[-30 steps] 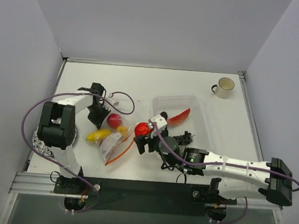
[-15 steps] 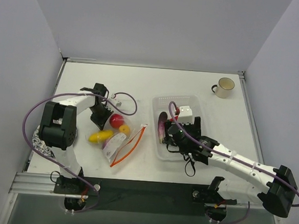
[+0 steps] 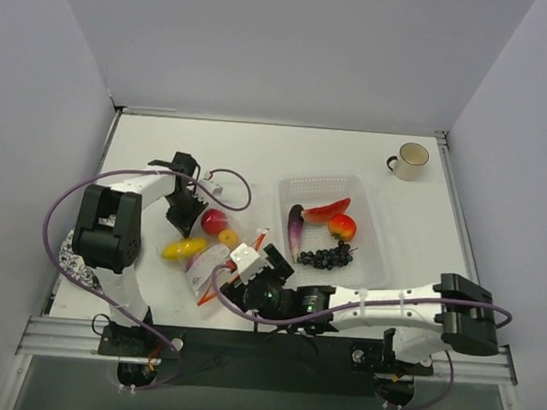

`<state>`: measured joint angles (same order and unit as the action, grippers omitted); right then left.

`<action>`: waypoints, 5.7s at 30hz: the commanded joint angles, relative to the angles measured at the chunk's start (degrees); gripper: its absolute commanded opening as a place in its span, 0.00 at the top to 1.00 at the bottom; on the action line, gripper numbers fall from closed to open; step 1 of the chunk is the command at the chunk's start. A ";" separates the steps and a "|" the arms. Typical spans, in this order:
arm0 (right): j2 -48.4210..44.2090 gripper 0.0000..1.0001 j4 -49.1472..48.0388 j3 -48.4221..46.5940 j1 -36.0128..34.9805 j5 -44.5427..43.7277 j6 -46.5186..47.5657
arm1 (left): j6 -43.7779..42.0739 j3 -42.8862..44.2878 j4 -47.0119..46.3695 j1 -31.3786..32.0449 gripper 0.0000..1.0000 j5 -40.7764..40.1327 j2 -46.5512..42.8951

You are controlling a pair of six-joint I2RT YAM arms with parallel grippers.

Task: Open the zip-top bag and remove the fake food

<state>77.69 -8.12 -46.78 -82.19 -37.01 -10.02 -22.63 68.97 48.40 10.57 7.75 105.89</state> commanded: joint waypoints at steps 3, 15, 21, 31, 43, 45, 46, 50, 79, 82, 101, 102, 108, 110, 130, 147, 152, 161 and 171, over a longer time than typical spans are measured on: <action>9.75 0.09 -9.63 -5.32 -1.39 5.81 4.39 | 0.13 1.70 -1.64 0.51 1.00 -0.72 0.90; 18.54 0.13 -12.71 -8.50 5.45 14.51 0.53 | -0.92 -0.41 -2.08 0.59 1.00 -0.72 -0.59; 22.50 0.11 -13.06 -10.25 11.34 19.43 -1.84 | -1.19 -0.24 -2.08 0.59 1.00 -0.63 -0.59; 31.46 0.00 -17.46 -19.39 13.98 17.24 5.18 | -3.03 -0.06 -0.59 0.68 1.00 0.16 -0.51; 41.31 0.03 -19.66 -25.64 17.06 13.89 8.97 | -7.69 -1.91 2.84 0.51 1.00 1.66 -1.73; 41.23 0.07 -19.39 -24.94 17.42 15.65 7.22 | -7.78 -2.17 2.75 0.42 1.00 1.48 -1.65; 41.05 0.11 -19.48 -23.98 17.42 16.18 6.86 | -7.78 -2.17 2.75 0.51 1.00 1.48 -1.65; 38.34 0.36 -19.13 -21.07 17.15 18.64 5.28 | -7.43 -2.35 2.05 0.24 1.00 1.48 -1.38; -13.03 0.86 16.97 0.30 19.96 -3.86 -12.56 | -3.38 3.37 6.35 -0.64 1.00 2.27 -5.42; -7.58 0.35 22.51 -4.18 21.10 -4.29 -15.45 | -3.47 3.01 6.62 -0.64 1.00 2.97 -6.22; 9.23 0.00 11.56 -14.31 6.52 5.54 -4.39 | -4.26 1.26 6.79 -0.46 1.00 5.00 -8.94; 10.54 0.00 9.11 -13.86 6.00 6.85 -4.31 | -4.17 1.08 6.62 -0.55 1.00 4.91 -8.94; 15.37 0.00 2.15 -13.94 5.90 11.08 -2.90 | -4.26 -0.50 5.13 -0.55 1.00 3.94 -8.24; 16.87 0.00 2.05 -15.87 5.99 11.61 -2.02 | -4.17 -1.03 4.86 -0.46 1.00 3.85 -8.06; 6.85 0.21 -4.97 -2.77 3.62 13.02 -2.81 | -2.50 -1.65 -0.51 2.96 1.00 -1.68 -1.74; 21.27 0.17 -12.44 -10.42 7.40 24.52 -3.95 | -1.19 -3.14 -0.59 5.25 1.00 -3.62 -2.26; 26.10 0.04 -20.43 -11.57 6.87 31.82 -4.65 | 0.04 -3.49 -0.77 5.25 1.00 -5.63 -2.00; 30.85 0.00 -30.88 -12.20 6.34 36.31 -3.26 | 1.54 -4.98 -1.64 5.34 1.00 -7.31 -0.95; 38.49 0.00 -36.18 -17.46 4.76 27.09 3.16 | 2.42 -5.86 -0.94 5.95 1.00 -6.87 0.11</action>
<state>112.79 -40.86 -59.40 -76.66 -5.56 -10.17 -21.19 65.47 48.64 16.08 0.58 103.88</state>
